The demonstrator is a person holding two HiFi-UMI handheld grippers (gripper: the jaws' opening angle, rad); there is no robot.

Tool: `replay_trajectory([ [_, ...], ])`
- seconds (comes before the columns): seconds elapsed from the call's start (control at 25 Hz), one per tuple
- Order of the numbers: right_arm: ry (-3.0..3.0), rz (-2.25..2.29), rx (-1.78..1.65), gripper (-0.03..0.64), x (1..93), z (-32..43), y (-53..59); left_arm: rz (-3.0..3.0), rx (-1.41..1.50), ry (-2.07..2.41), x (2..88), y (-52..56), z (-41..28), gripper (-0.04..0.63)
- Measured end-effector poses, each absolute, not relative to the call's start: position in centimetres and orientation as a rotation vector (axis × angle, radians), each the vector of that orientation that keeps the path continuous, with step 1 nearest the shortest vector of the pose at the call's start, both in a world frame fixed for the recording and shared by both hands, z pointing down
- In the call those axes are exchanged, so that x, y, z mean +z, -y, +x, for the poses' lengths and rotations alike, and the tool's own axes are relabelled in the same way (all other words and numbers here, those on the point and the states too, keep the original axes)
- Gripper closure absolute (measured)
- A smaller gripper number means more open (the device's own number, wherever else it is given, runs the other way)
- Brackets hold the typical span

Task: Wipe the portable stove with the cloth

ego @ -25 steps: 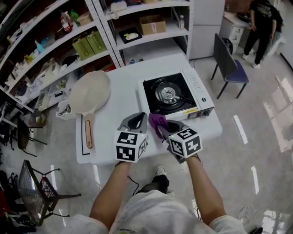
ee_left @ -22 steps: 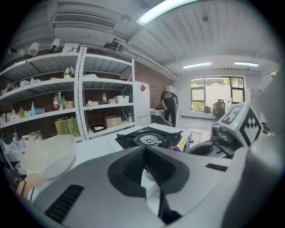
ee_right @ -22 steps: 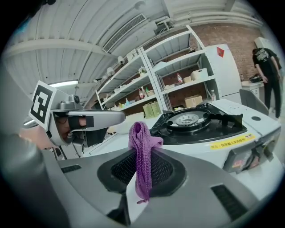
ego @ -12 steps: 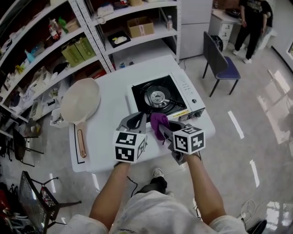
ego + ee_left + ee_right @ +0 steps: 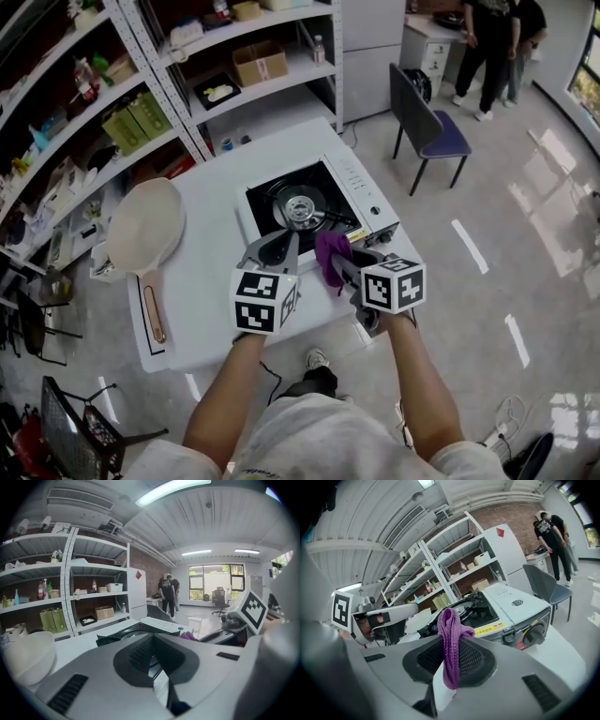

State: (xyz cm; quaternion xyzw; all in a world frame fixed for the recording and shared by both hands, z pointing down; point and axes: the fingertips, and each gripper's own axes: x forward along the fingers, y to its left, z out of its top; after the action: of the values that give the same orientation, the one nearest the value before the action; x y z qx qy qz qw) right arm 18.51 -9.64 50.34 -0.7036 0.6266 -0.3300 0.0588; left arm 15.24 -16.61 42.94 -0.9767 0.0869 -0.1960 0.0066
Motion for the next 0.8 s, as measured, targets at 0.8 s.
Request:
replay_trajectory([
  [0.8,-1.668,-2.256,-1.051,0.557,50.1,24.3,4.9,-3.085,-0.56,-0.054,41.7,15.2,20.2,0.591],
])
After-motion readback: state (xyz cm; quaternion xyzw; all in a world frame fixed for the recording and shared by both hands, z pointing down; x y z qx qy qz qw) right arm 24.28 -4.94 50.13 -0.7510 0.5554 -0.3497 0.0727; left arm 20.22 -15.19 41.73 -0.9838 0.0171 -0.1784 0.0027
